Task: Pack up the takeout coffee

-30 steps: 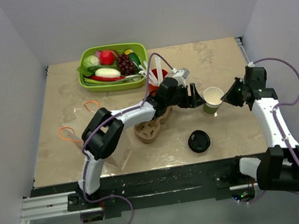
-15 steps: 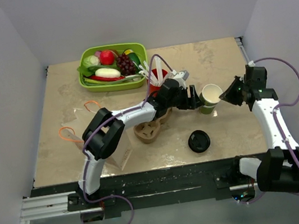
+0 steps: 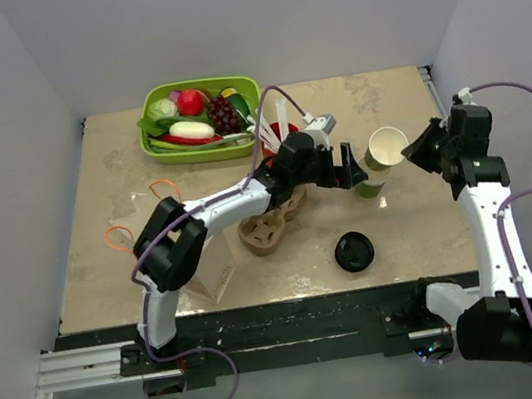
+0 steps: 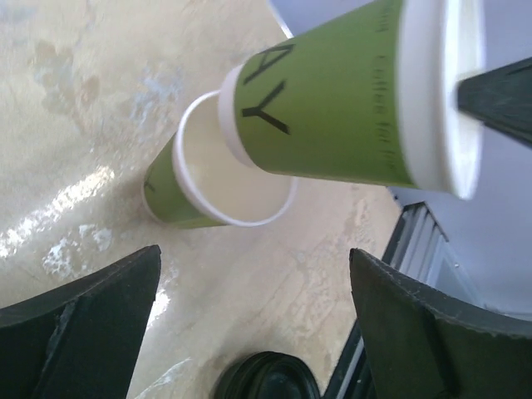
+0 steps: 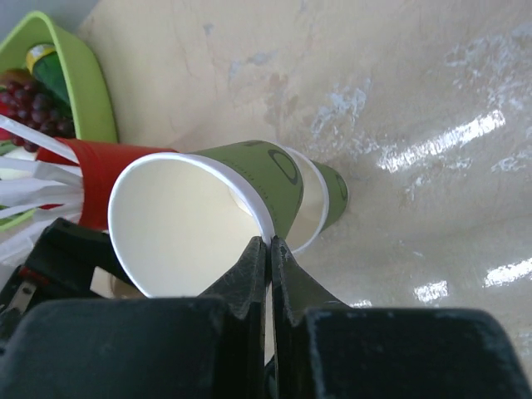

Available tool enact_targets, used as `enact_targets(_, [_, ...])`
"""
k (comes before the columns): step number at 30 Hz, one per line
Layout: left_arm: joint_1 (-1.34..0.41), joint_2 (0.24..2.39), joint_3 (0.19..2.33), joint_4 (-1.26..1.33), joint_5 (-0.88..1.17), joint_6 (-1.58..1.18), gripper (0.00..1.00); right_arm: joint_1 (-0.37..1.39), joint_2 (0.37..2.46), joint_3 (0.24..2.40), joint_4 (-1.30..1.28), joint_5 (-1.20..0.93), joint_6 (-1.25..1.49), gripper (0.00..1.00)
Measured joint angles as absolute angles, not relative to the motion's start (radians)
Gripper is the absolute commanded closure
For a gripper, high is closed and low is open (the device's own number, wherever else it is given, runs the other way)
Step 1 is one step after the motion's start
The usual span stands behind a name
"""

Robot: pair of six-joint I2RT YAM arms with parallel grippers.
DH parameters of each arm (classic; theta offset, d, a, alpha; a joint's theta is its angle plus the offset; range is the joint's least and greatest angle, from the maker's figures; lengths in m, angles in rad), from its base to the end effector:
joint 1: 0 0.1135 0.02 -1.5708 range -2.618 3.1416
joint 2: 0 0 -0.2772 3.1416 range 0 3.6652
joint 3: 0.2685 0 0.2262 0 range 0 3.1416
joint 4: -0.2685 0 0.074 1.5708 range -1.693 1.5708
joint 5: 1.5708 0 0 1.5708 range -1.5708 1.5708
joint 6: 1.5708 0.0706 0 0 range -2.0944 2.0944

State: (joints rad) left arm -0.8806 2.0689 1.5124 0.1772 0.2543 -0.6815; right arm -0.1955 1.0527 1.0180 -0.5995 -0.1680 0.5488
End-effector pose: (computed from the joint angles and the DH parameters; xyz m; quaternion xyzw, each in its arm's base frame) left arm 0.3056 -0.3981 0.2401 0.1524 0.8099 -0.4664 0.3214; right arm 0.2166 -0.0309 0.3216 0.2881 0.8421 0.1527 0.4296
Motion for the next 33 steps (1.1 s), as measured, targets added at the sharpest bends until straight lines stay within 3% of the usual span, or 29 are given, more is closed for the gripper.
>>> enact_targets(12, [-0.880,1.707,1.410,0.130,0.178,-0.545,0.00,-0.173,1.018,1.084,-0.625,-0.208,0.486,1.00])
enact_targets(20, [-0.880,1.461,1.304,0.122,0.012,-0.421,0.00,0.187,1.130,1.150,-0.691,-0.144,0.372,1.00])
enact_targets(33, [-0.857,1.267,1.124,0.086,-0.167,-0.321,0.00,0.351,1.349,1.108,-0.669,-0.042,0.340,1.00])
